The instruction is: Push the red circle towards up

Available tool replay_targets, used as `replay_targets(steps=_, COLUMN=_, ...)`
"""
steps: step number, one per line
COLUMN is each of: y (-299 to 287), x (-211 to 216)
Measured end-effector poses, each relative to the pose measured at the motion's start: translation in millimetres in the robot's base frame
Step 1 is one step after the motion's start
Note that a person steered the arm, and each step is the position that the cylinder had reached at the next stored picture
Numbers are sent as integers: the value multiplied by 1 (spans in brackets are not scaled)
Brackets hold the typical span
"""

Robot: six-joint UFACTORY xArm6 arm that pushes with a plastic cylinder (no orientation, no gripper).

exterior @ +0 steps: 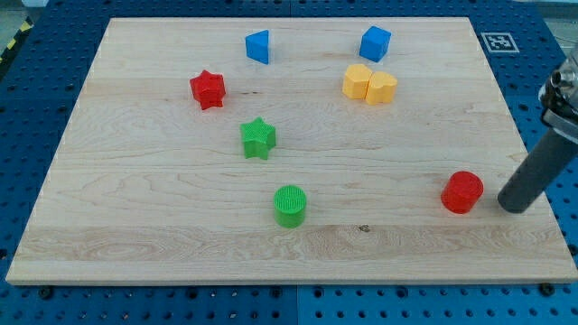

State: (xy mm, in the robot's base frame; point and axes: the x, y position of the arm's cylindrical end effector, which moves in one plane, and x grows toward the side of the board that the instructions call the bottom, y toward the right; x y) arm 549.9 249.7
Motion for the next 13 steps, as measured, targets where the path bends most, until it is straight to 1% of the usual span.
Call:
replay_targets(steps=1, y=-1, x=30)
replay_targets(steps=2, y=-20, x=44)
replay_targets(steps=3, y=-38, x=40)
replay_targets(steps=7, y=-40, x=30)
replay_targets(steps=9, y=-50, x=6)
replay_targets(steps=10, y=-60, x=24)
replay_targets(steps=11, y=-60, x=5)
replay_targets(steps=12, y=-60, x=-37)
replay_targets(steps=13, y=-60, x=-60)
